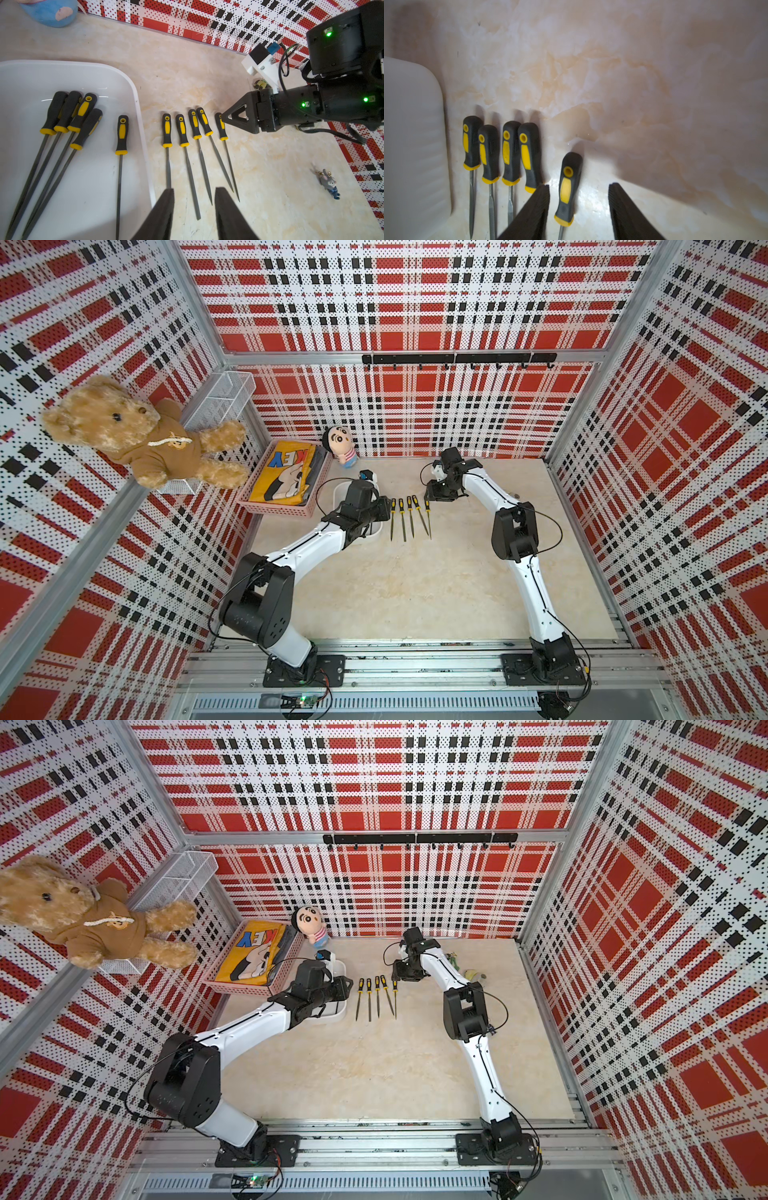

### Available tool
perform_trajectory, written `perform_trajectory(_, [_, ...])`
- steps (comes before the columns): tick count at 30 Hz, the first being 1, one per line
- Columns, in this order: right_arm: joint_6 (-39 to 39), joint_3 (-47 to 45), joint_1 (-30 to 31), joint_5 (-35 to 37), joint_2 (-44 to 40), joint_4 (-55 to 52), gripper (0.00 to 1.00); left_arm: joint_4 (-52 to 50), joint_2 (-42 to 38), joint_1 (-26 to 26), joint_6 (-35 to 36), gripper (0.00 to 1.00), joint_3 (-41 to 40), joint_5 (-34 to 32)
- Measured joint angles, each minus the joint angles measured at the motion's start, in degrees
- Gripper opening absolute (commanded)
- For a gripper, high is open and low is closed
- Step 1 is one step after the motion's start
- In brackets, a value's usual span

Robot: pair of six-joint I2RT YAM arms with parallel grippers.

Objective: Take the file tool out of the storage box
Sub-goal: Place the file tool at the center of the board, then adjust the file tool at the center of the board.

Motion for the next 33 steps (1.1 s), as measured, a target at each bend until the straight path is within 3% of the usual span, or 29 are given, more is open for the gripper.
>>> perform_trajectory(7, [0.5, -11.3, 0.1, -0.1, -5.6, 5.4, 0.57, -0.3, 0.2, 0.0, 0.1, 0.40, 0.1, -0.1])
perform_trajectory(17, [0.5, -11.5, 2.3, 2.6, -6.1, 6.6, 0.57, -0.8, 1.1, -0.4, 0.1, 0.40, 1.0, -0.3])
perform_trajectory(25, [1.1, -11.5, 3.7, 6.0, -6.1, 6.9, 0.48, -1.2, 1.2, -0.4, 0.2, 0.40, 1.0, -1.0])
perform_trajectory(29, [1.3, -11.5, 3.8, 7.7, -6.1, 6.9, 0.38, -1.4, 1.4, -0.4, 0.3, 0.41, 1.0, -1.2])
perform_trajectory(33, [1.7, -11.5, 3.8, 8.7, -6.1, 7.0, 0.38, -2.1, 1.5, -0.4, 0.4, 0.41, 1.0, -1.5])
